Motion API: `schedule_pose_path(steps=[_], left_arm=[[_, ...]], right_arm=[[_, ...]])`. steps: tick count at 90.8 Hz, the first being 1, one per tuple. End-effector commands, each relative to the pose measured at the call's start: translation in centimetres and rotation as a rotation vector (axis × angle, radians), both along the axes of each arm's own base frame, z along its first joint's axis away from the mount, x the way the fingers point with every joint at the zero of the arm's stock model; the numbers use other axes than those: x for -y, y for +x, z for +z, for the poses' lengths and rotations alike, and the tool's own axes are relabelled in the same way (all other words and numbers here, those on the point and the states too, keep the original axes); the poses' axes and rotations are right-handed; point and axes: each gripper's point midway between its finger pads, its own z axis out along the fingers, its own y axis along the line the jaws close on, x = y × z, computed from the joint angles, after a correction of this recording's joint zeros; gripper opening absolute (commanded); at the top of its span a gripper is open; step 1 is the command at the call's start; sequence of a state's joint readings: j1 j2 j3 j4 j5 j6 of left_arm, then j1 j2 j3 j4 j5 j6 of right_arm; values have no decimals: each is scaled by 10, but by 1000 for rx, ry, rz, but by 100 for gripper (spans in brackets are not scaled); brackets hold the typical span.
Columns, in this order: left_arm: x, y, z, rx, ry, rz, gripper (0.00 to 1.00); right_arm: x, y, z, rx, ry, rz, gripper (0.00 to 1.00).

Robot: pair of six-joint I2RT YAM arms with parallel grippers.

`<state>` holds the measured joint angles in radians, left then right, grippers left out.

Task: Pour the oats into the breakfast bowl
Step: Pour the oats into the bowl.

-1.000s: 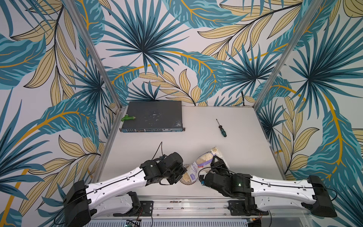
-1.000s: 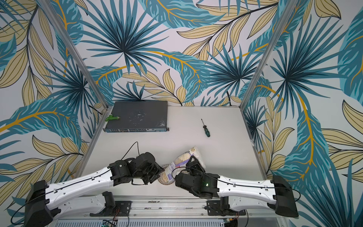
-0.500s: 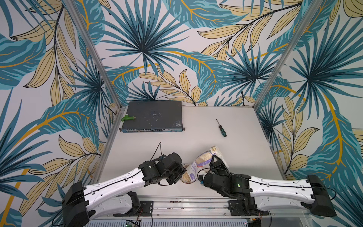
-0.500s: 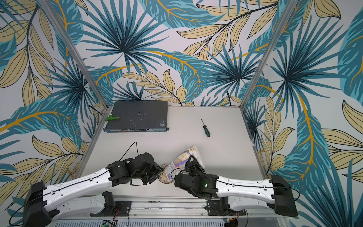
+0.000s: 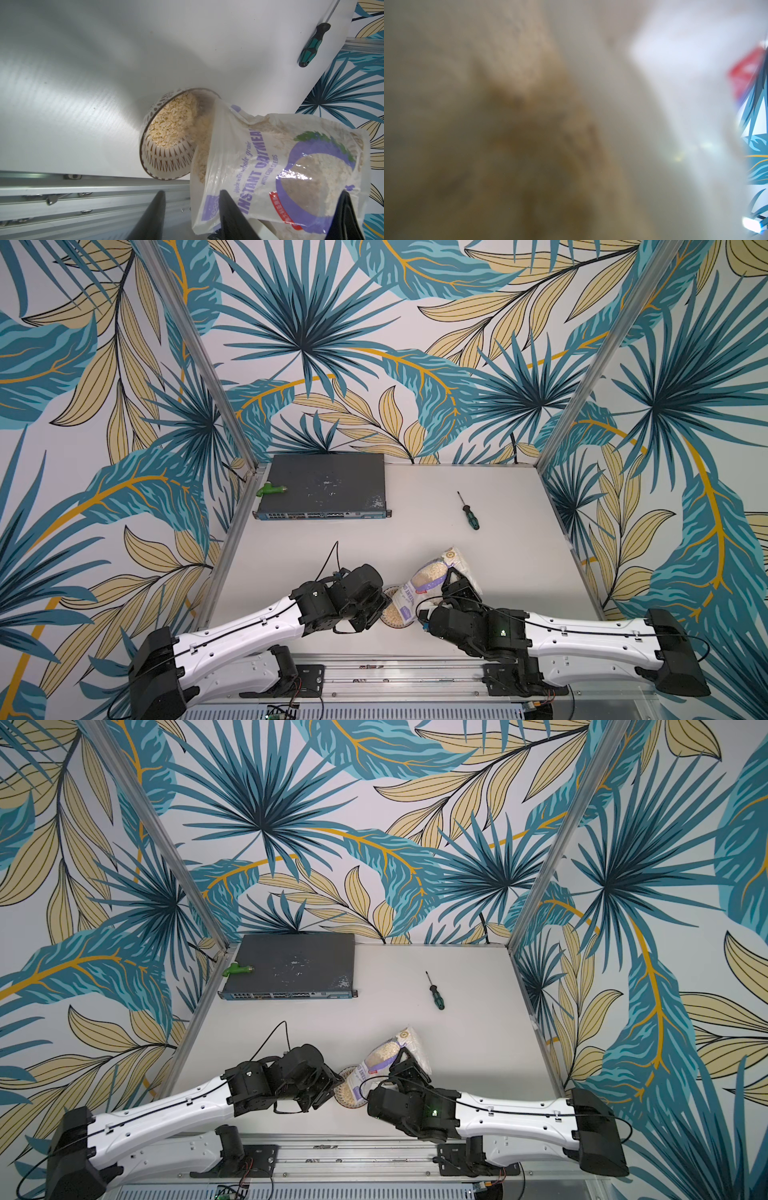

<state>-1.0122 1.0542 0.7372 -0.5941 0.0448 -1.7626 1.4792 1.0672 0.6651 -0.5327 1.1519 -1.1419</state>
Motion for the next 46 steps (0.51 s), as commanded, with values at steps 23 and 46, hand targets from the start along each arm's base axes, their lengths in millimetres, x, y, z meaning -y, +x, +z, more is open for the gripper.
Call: schedule_pose_path(steps=[23, 46], left_arm=[[-8, -3, -6, -3, 20, 8, 49], [-8, -3, -6, -1, 15, 10, 49]], right_arm=[[5, 6, 40, 96, 121, -75, 0], [6, 6, 22, 100, 81, -69, 0]])
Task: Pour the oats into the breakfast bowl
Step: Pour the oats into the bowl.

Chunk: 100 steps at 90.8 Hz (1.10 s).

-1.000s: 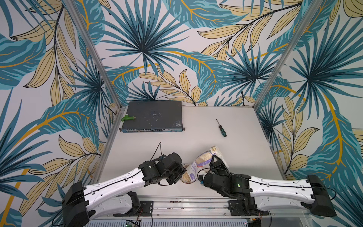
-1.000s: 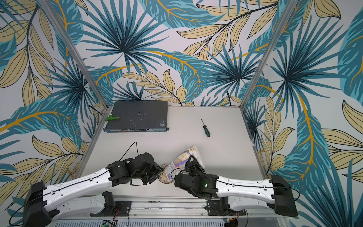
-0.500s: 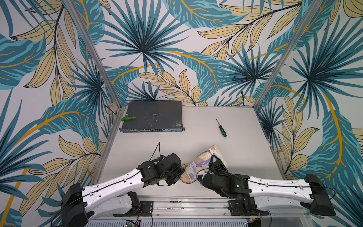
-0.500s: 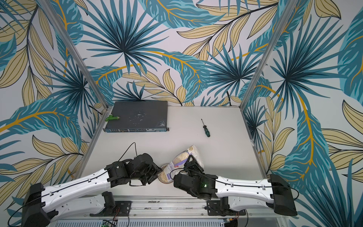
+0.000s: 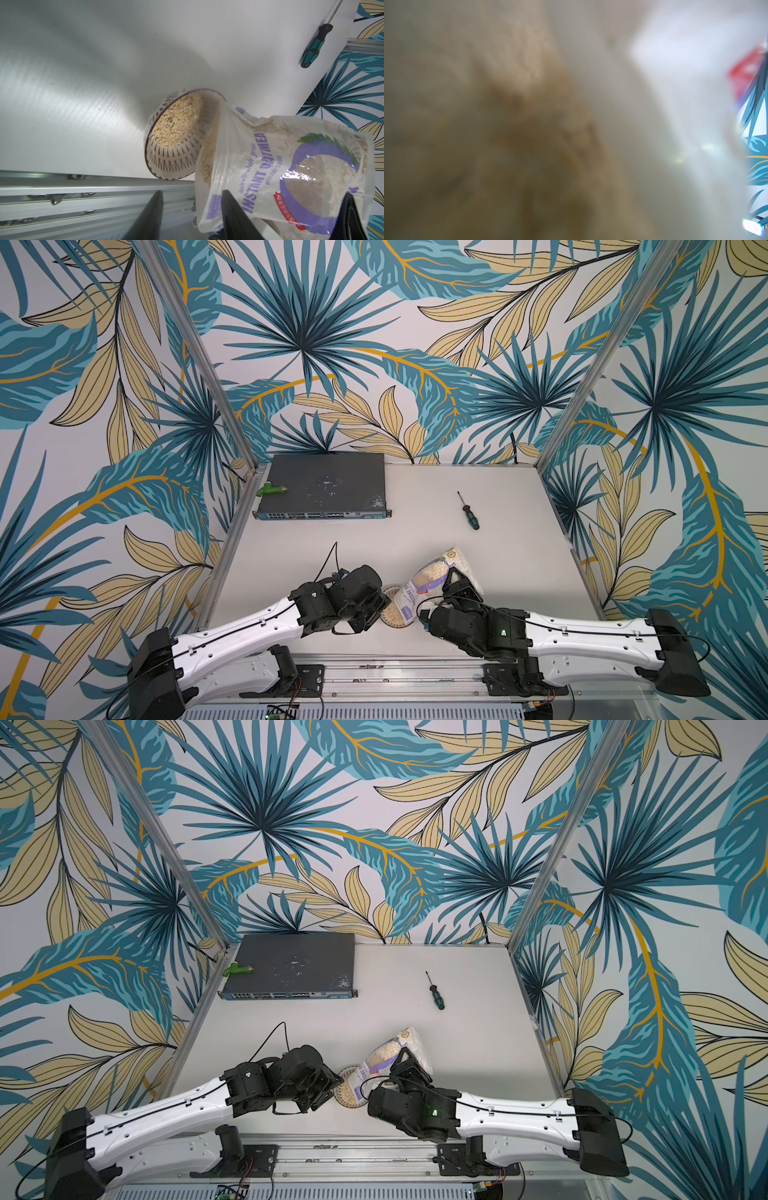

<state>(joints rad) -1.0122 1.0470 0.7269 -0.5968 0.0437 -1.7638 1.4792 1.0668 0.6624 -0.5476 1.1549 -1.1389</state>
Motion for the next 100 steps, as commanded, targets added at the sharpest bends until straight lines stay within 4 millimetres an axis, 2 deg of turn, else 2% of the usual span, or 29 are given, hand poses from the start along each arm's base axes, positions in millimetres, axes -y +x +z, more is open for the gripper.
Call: schedule_pose_path(steps=[1, 16, 32, 45, 58, 73, 81, 87, 100], left_arm=[[-6, -2, -3, 2, 11, 9, 49], [-6, -2, -2, 3, 10, 10, 49], [-8, -2, -3, 5, 10, 16, 49], [-8, -3, -2, 4, 10, 16, 49], [-8, -2, -4, 4, 10, 19, 49], [-10, -3, -3, 4, 10, 21, 49], [-11, -2, -3, 7, 9, 28, 49], [-11, -2, -4, 7, 8, 30, 49], [-11, -2, -4, 9, 9, 30, 49]], right_arm=[[4, 6, 24, 100, 97, -68, 0], [3, 6, 48, 108, 161, -80, 0], [0, 6, 27, 105, 90, -70, 0], [3, 6, 43, 107, 144, -78, 0], [1, 6, 32, 103, 104, -70, 0], [3, 6, 50, 108, 168, -80, 0], [-2, 6, 36, 102, 128, -60, 0], [1, 6, 27, 101, 95, -63, 0], [6, 6, 50, 111, 172, -86, 0]])
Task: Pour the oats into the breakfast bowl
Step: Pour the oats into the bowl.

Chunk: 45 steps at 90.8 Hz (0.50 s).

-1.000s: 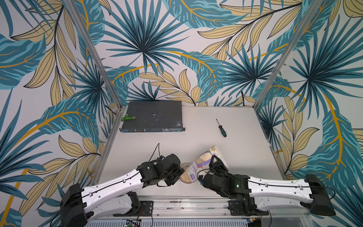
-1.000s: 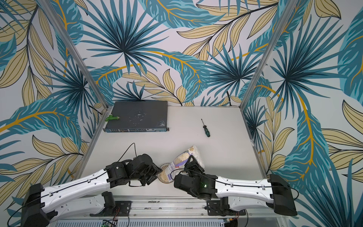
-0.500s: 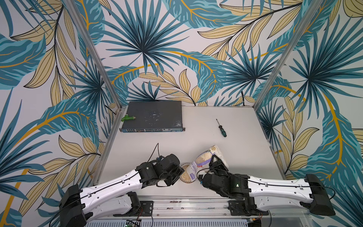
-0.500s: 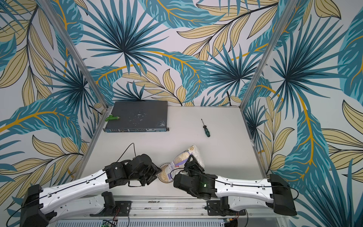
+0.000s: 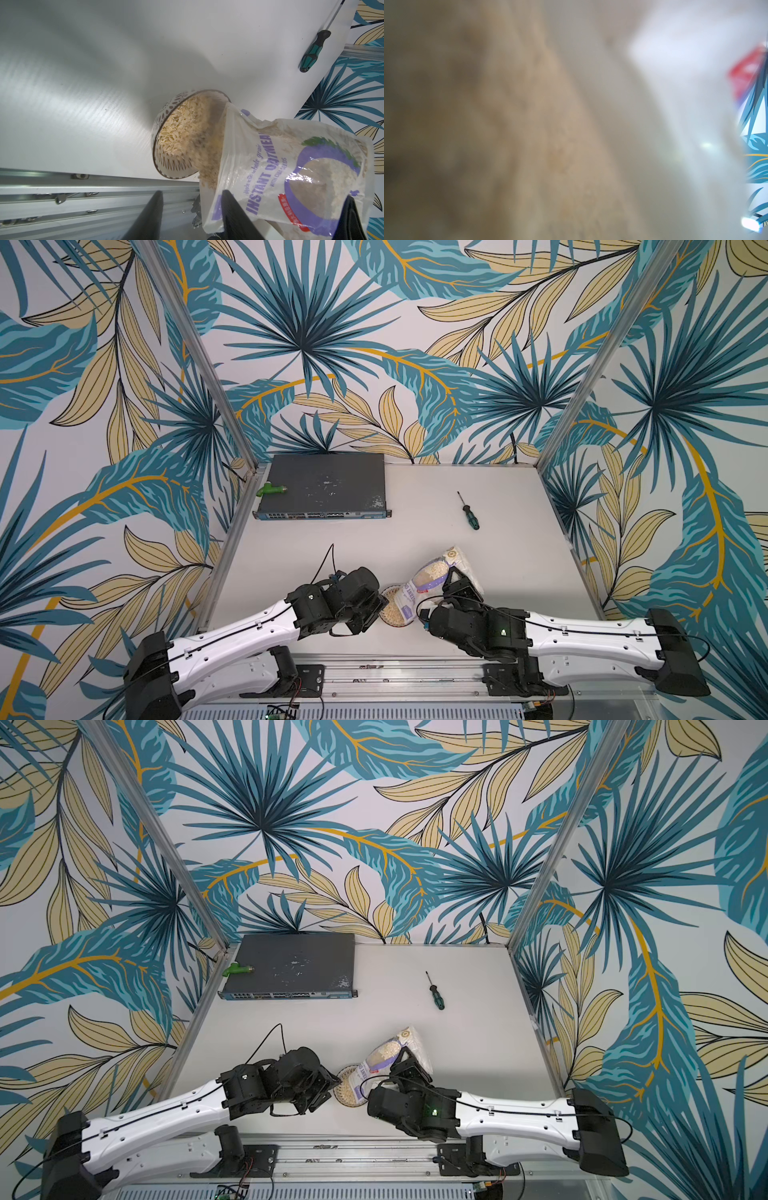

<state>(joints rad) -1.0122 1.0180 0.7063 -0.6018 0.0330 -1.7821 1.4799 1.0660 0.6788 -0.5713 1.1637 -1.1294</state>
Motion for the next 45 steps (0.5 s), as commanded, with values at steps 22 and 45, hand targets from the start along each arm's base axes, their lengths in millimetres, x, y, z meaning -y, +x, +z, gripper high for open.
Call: schedule_pose_path(steps=[22, 45], left_arm=[[-4, 1, -1, 15, 9, 13, 49], [-3, 2, 1, 18, 5, 10, 49]], right_arm=[[4, 5, 37, 98, 143, -68, 0], [9, 5, 32, 92, 139, -72, 0]])
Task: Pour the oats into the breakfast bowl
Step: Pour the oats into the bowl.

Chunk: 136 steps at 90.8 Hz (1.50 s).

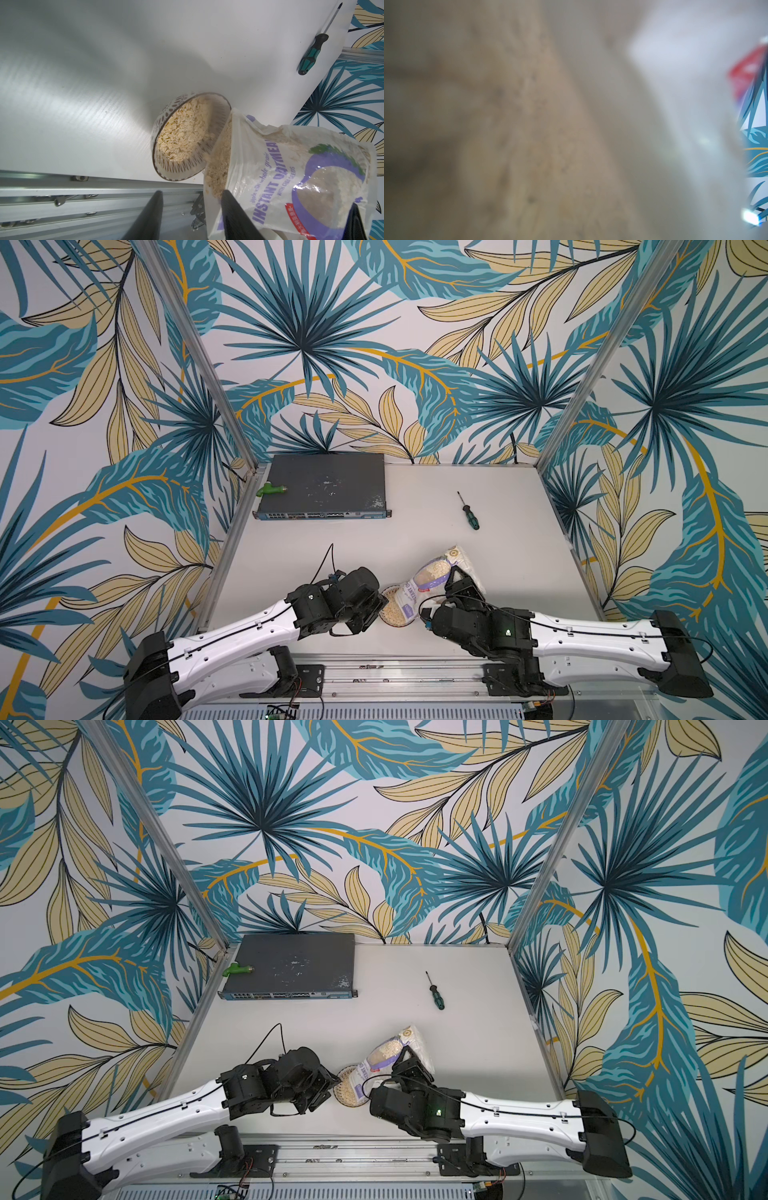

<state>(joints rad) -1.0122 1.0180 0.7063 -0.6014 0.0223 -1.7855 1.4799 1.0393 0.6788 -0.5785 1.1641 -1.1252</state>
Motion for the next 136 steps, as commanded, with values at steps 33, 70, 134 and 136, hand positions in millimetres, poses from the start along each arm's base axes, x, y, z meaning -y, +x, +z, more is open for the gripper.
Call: schedule_pose_path(steps=[33, 70, 134, 136], left_arm=[[-3, -1, 1, 10, 7, 0, 49], [-3, 0, 0, 12, 7, 5, 49], [0, 3, -2, 11, 7, 11, 49], [0, 3, -2, 10, 6, 11, 49]], right_arm=[[10, 5, 32, 88, 141, -76, 0], [5, 5, 37, 86, 148, -71, 0], [3, 5, 7, 79, 39, -65, 0], [3, 5, 9, 81, 44, -66, 0]])
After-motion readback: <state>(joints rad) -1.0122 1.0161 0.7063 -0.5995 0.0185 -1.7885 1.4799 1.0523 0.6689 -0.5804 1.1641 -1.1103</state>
